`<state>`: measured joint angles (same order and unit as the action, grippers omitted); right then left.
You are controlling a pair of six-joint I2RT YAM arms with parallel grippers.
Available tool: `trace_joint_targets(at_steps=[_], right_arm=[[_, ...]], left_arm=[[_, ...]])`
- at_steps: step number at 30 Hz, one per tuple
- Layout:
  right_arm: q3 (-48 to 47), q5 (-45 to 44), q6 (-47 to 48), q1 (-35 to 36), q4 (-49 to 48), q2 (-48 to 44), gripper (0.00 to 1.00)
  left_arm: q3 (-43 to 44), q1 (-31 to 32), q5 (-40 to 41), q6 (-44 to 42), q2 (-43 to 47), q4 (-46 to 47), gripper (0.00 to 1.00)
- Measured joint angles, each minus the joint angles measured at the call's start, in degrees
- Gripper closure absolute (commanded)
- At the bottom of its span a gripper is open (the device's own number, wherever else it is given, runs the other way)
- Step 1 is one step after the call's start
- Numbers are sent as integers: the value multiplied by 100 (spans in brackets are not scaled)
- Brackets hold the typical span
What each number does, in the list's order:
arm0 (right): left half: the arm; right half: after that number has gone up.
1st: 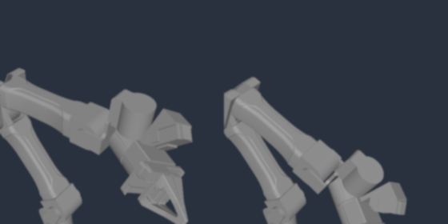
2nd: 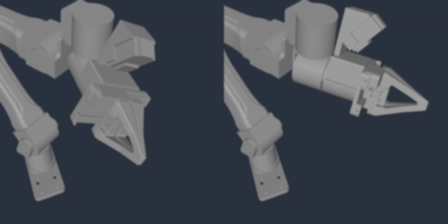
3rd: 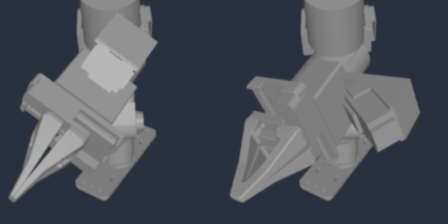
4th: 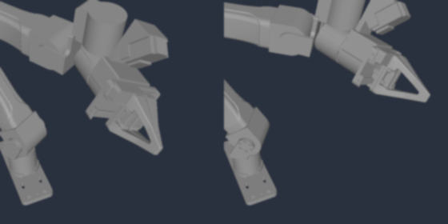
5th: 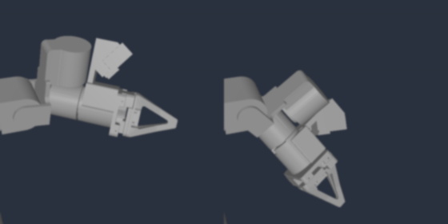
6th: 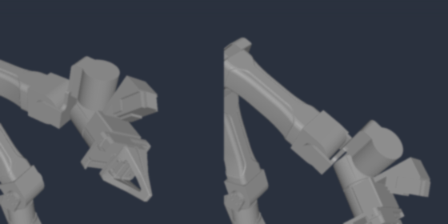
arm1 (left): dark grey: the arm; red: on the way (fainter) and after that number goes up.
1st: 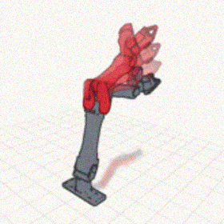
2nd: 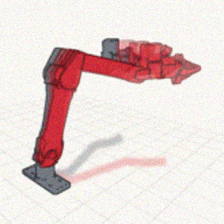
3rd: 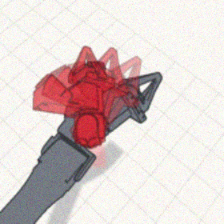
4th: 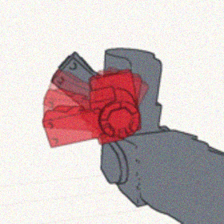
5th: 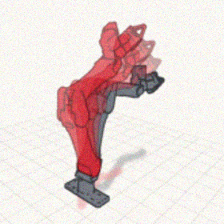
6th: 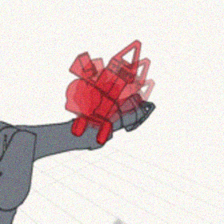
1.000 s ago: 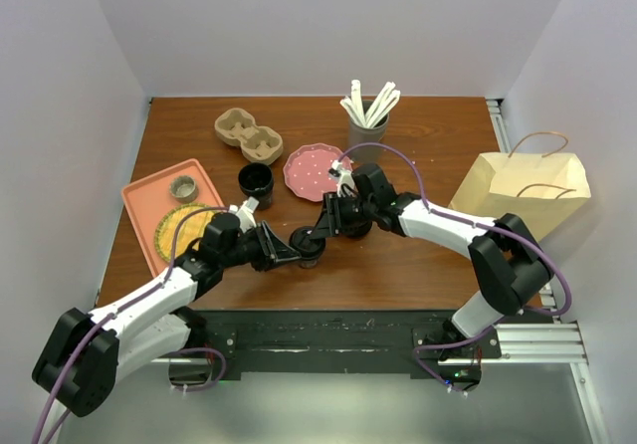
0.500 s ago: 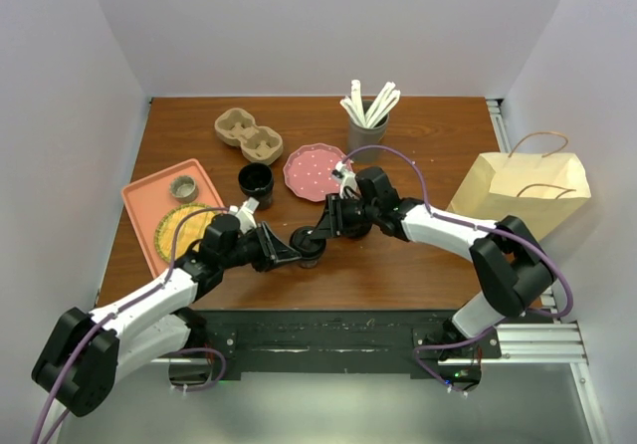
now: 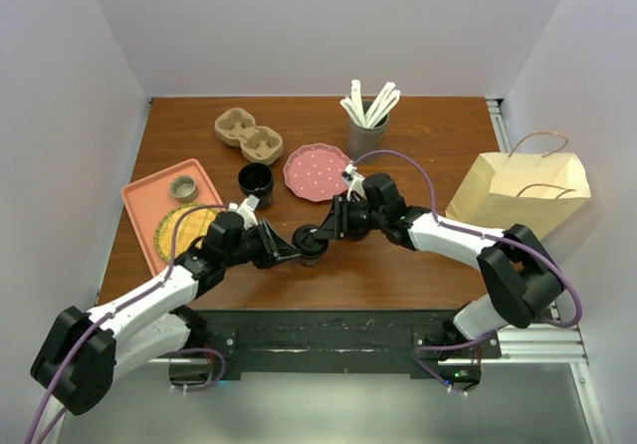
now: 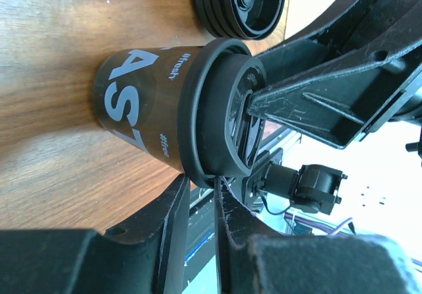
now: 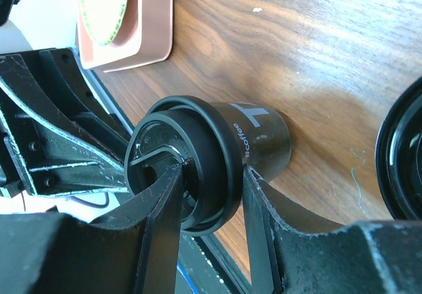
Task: Pack the takeout coffee
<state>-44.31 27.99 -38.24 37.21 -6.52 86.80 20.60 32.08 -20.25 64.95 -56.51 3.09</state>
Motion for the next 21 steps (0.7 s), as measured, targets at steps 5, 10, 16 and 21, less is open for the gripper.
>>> trace_joint_targets(at_steps=[5,10,16,21], right_arm=[[-13,-46,-9,22,33,-17,71],[-492,96,367,37,404,310,66],[-1246,518,1058,37,990,841,59],[-1661,752,1556,87,1425,1080,50]], left_arm=[[13,33,129,0,81,-87,92],[-98,37,177,74,232,-61,84],[-107,59,343,168,573,-378,72],[-76,74,424,164,780,-743,66]])
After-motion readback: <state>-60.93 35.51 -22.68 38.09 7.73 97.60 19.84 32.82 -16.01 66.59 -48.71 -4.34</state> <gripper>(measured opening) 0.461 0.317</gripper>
